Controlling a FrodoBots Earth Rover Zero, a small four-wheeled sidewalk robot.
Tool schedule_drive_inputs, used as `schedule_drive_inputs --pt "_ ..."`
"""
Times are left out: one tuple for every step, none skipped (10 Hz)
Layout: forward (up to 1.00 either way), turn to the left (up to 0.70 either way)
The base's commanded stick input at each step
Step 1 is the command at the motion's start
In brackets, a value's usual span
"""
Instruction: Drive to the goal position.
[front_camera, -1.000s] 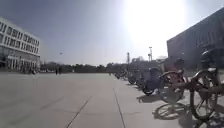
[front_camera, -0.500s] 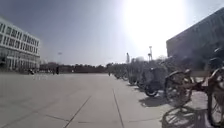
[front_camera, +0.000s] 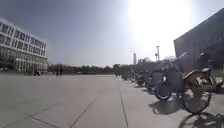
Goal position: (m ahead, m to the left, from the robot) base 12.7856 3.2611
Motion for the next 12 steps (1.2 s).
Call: schedule_drive_inputs --pt "0.5 0.0" --pt "0.5 0.0" --pt "0.5 0.0" --pt "0.5 0.0" --pt "0.5 0.0" --pt "0.5 0.0" --pt "0.5 0.0" --pt "0.5 0.0" --pt "0.5 0.0" --pt "0.5 0.0" --pt "0.5 0.0" --pt "0.5 0.0"
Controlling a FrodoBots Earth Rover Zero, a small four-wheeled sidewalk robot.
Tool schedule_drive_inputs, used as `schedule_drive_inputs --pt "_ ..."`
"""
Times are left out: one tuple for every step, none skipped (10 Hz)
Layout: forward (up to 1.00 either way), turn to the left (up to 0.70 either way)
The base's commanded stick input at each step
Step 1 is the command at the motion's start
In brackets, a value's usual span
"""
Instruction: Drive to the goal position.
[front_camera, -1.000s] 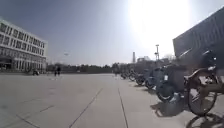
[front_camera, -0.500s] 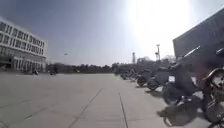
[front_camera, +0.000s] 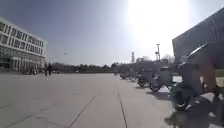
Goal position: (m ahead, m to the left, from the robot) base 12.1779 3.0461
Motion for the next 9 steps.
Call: schedule_drive_inputs --pt "0.5 0.0" --pt "0.5 0.0" --pt "0.5 0.0" --pt "0.5 0.0" --pt "0.5 0.0" --pt "0.5 0.0" --pt "0.5 0.38" --pt "0.5 0.35" --pt "0.5 0.12"
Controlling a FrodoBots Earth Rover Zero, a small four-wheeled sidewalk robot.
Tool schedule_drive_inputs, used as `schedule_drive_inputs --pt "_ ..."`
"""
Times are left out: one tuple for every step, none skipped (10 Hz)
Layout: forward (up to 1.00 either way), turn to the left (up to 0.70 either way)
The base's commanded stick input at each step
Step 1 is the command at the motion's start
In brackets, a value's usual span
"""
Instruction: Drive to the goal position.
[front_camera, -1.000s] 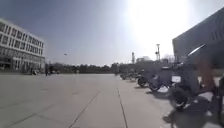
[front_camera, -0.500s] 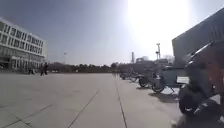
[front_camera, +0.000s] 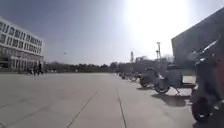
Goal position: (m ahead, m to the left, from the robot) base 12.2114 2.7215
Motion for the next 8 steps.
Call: schedule_drive_inputs --pt "0.5 0.0" --pt "0.5 0.0" --pt "0.5 0.0" --pt "0.5 0.0" --pt "0.5 0.0" --pt "0.5 0.0" --pt "0.5 0.0" --pt "0.5 0.0"
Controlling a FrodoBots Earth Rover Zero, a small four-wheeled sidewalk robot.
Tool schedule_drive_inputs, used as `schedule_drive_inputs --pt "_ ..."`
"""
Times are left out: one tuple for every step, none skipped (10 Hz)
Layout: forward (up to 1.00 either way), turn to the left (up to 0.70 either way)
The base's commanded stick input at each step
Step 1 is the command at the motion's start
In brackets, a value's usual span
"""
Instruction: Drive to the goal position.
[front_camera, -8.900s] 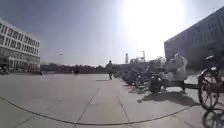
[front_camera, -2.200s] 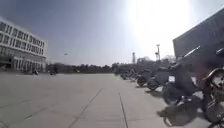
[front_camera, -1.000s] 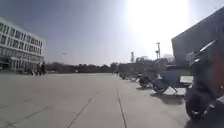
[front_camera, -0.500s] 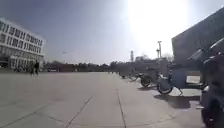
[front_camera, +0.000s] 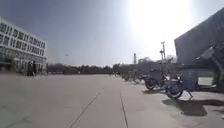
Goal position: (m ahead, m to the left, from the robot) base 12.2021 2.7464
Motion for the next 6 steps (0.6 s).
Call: schedule_drive_inputs --pt "0.5 0.0" --pt "0.5 0.0" --pt "0.5 0.0" --pt "0.5 0.0" --pt "0.5 0.0" --pt "0.5 0.0"
